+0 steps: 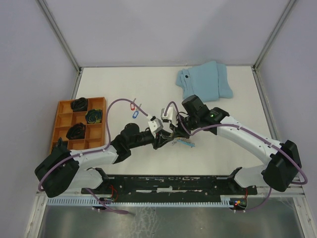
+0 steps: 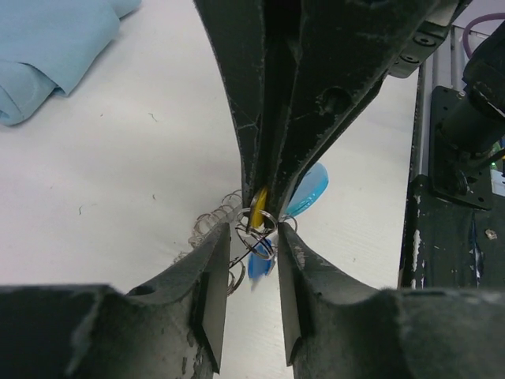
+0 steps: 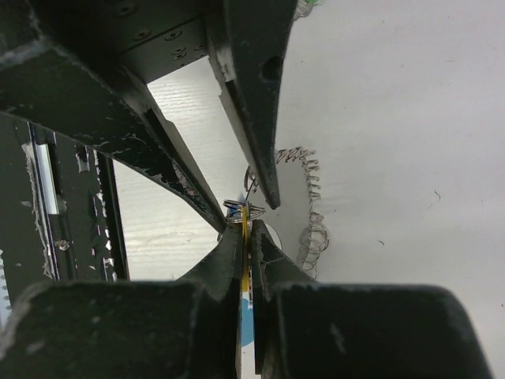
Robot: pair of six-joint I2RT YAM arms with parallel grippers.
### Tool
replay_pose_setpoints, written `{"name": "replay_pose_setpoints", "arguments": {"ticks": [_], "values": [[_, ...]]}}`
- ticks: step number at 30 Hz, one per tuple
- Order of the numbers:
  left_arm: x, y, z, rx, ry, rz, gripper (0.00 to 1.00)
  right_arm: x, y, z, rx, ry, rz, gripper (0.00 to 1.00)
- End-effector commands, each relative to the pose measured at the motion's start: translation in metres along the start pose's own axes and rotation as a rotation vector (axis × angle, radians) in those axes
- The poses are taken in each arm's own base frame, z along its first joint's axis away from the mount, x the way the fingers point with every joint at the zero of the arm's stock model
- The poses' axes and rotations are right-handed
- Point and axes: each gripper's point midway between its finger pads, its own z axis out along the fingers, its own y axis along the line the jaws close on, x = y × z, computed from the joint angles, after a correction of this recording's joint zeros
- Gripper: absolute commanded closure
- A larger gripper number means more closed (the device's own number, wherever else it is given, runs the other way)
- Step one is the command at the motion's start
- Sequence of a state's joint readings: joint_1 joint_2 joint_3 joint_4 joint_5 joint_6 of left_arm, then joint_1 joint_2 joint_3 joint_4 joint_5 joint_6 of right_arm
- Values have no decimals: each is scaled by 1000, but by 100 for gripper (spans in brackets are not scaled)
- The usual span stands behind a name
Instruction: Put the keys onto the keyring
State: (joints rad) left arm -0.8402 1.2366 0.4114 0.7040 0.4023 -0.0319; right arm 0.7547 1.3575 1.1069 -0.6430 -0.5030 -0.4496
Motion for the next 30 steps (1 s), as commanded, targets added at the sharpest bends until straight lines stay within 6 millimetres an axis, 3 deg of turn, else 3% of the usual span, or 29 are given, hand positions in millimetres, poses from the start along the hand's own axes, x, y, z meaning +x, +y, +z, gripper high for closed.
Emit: {"name": "replay_pose_setpoints", "arguments": {"ticks": [1, 4, 8, 18, 23, 30], "values": [[-19, 1, 8, 3, -44, 19, 70, -29, -9, -9, 42, -72, -43, 99], [-11, 2, 6, -2, -21, 20, 86, -24, -12, -12, 66, -48, -50, 99], [-8, 1, 3, -5, -14, 34, 97, -16, -17, -19, 94, -16, -49, 99], [-11, -1, -5, -2, -23, 61, 97, 7, -30, -34, 138, 44, -21, 99], [-32, -8, -10, 16, -89, 79, 97, 27, -33, -30, 135, 107, -5, 99], [-60, -34, -12, 151, -204, 112, 97, 29, -26, -11, 43, 98, 19, 99]]}}
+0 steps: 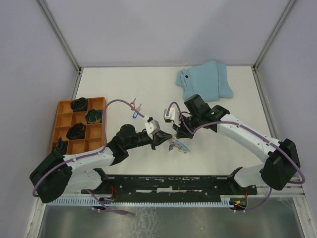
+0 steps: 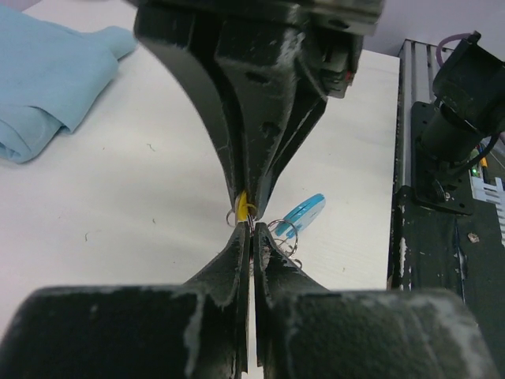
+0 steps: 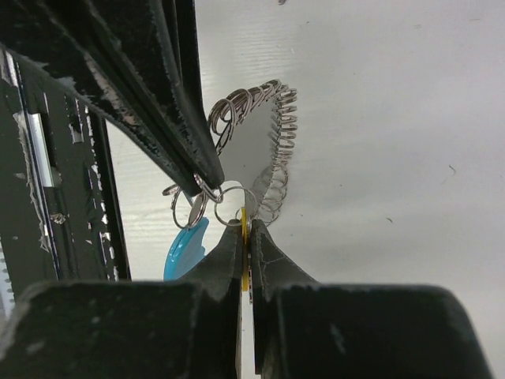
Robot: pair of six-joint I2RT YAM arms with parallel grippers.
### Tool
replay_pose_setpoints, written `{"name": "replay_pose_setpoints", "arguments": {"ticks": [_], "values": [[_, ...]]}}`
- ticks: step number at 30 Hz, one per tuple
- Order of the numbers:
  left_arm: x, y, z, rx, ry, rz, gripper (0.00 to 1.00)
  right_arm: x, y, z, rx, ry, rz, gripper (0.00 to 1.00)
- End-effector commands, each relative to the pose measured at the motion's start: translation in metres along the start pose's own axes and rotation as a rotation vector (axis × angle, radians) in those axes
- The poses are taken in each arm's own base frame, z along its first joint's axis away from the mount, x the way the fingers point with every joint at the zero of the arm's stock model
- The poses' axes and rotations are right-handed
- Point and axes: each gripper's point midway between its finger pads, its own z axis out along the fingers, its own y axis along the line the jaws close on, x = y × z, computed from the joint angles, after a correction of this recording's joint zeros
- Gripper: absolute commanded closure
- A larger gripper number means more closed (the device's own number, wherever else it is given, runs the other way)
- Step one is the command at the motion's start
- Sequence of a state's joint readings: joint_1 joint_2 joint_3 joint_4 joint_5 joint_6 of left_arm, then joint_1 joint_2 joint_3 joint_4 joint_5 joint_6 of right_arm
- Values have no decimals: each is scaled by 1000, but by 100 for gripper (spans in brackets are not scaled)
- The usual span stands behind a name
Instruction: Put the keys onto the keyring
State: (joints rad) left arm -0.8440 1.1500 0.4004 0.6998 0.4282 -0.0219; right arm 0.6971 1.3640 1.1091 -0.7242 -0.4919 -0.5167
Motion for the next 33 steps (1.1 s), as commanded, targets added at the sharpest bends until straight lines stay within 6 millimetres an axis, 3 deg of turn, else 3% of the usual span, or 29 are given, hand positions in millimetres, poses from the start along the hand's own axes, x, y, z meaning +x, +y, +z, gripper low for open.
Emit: {"name": "replay_pose_setpoints", "arguments": {"ticks": [1, 8, 15, 21, 28, 33], "values": [[-39, -23, 1, 126, -145, 78, 97, 4, -16, 1, 26, 23, 7, 99], [-27, -8, 5, 59, -103, 92, 96, -5, -27, -1, 74, -4, -5, 97], [-16, 19, -5, -119, -87, 92, 70, -16, -52, -21, 205, -21, -9, 99], [-14, 34, -16, -220, -94, 84, 54, -27, -79, -41, 316, -23, -38, 99], [-5, 72, -51, -507, -110, 24, 40, -15, -124, -67, 513, 62, -38, 97], [6, 100, -80, -708, -96, -33, 32, 10, -141, -56, 568, 120, 42, 94]]}}
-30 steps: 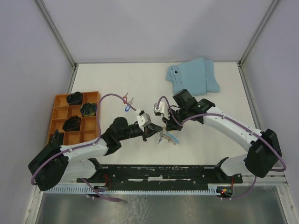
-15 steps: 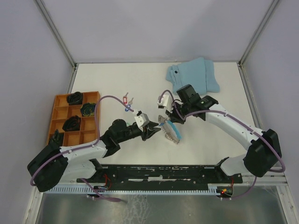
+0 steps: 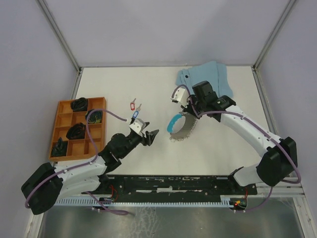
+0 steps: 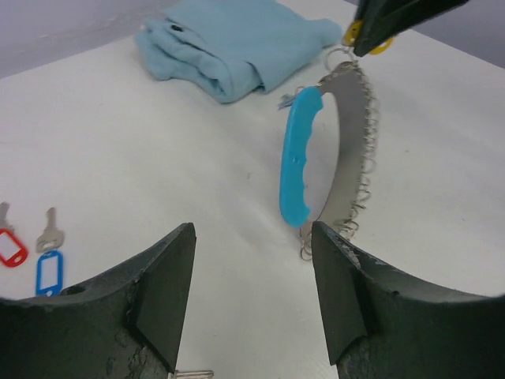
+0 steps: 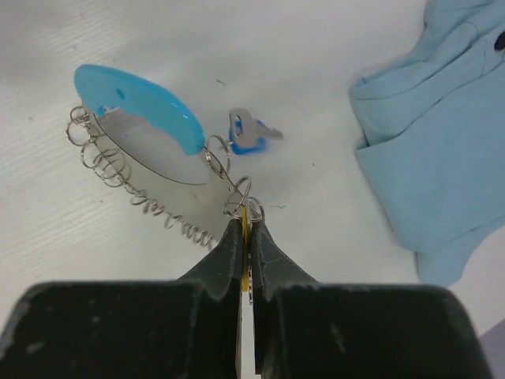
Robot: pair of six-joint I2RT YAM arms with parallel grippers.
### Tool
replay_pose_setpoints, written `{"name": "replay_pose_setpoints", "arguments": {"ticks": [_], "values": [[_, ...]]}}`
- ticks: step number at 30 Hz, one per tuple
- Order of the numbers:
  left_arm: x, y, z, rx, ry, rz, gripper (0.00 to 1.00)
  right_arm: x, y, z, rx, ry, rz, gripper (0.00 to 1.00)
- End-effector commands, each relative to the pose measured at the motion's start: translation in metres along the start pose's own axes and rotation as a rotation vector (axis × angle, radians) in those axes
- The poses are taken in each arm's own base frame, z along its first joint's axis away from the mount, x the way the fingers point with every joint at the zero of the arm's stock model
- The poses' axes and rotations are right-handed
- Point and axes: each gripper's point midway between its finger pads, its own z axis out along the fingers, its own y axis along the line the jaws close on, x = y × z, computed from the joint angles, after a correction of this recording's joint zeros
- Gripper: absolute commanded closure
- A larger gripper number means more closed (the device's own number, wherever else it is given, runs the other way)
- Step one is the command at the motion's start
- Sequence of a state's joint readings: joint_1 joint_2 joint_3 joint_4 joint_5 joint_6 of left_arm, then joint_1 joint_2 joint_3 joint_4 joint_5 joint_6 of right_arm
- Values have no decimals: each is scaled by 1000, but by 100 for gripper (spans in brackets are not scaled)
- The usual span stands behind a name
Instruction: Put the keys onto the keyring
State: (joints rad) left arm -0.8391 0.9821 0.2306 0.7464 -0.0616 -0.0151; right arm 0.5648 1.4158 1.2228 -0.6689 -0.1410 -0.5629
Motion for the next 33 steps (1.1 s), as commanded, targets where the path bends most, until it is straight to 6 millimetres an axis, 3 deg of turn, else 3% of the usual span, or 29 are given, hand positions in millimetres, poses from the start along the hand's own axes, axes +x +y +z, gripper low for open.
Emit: {"name": "replay_pose_setpoints", "arguments": {"ticks": [1, 7, 12, 15, 19, 24, 26, 28, 30, 32, 33], "values": [[-4, 46, -10, -248, -24, -58, 32, 1, -32, 12, 138, 14, 60, 93], [5, 70, -24, -335, -39, -98, 31, 29, -35, 47, 190, 68, 266, 90], [12, 80, -32, -376, -35, -110, 31, 71, -46, 60, 272, 192, 410, 88], [10, 84, -35, -400, -48, -119, 31, 83, -47, 60, 305, 196, 498, 83], [8, 94, -41, -465, -65, -145, 30, 89, -46, 54, 353, 189, 581, 66], [1, 101, -48, -519, -72, -187, 27, 98, -53, 36, 448, 269, 685, 54], [-4, 102, -53, -533, -87, -204, 19, 99, -50, 28, 462, 286, 727, 49], [-10, 104, -58, -552, -110, -228, 5, 98, -44, 20, 459, 256, 762, 41], [-16, 107, -66, -572, -135, -256, 1, 86, -45, 2, 486, 137, 808, 31], [-20, 109, -73, -593, -154, -284, 1, 79, -42, -15, 510, 31, 843, 2], [-22, 110, -78, -604, -165, -298, 1, 75, -41, -23, 518, -18, 849, 0]]}}
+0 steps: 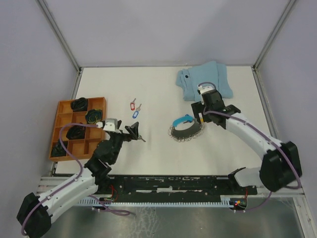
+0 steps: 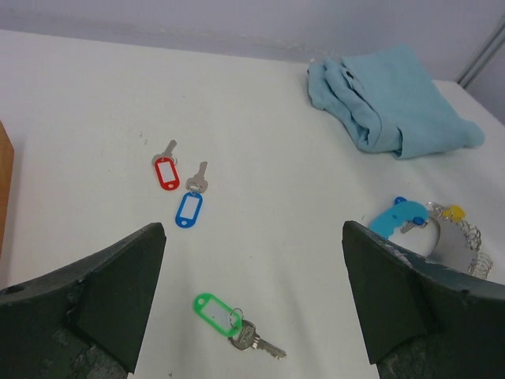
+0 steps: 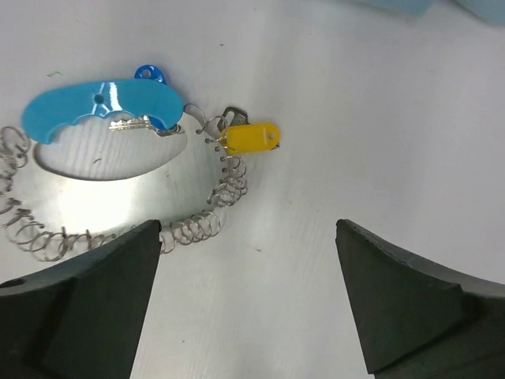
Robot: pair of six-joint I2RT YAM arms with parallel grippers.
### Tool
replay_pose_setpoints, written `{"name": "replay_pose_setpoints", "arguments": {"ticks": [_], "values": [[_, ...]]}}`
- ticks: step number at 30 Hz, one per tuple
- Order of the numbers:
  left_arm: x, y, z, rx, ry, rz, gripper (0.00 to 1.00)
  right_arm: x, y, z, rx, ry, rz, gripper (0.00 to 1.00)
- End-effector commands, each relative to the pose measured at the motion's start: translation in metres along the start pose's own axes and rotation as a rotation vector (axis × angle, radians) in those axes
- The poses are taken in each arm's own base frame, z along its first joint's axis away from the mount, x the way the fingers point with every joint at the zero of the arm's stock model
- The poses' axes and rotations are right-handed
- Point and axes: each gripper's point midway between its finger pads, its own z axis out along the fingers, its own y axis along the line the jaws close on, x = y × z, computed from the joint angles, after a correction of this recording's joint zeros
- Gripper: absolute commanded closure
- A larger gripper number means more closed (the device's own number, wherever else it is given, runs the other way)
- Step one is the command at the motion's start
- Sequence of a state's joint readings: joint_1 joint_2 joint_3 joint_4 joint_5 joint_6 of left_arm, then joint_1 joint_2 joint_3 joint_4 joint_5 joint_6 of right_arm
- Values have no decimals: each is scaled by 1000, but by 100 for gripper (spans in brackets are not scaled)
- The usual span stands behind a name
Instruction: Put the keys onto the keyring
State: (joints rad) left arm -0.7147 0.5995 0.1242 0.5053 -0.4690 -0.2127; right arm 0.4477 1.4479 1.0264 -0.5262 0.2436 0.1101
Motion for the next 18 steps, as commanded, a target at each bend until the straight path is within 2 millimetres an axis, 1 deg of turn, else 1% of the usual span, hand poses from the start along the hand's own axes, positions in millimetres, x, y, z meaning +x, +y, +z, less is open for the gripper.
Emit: {"name": "replay_pose_setpoints", "arguments": {"ticks": [1, 3, 4, 6, 9, 12, 14, 18], "values": [[-22, 14, -9, -91, -56, -130, 1, -27, -10, -55, -17, -264, 174, 0], [-22, 23, -15, -131, -55, -168, 1, -27, -14, -74, -24, -346, 221, 0], [-26, 25, -19, -138, -68, -188, 1, -23, -16, -80, -30, -378, 242, 0], [-27, 29, -24, -151, -67, -207, 1, -18, -19, -95, -45, -444, 278, 0], [-29, 30, -31, -148, -60, -231, 1, -4, -23, -108, -51, -502, 313, 0], [-29, 28, -36, -121, -65, -239, 1, 13, -31, -109, -22, -539, 377, 0], [-28, 26, -37, -101, -74, -247, 1, 21, -31, -109, -29, -566, 389, 0], [-17, 26, -37, -87, -64, -244, 1, 37, -34, -101, -10, -576, 414, 0]]}}
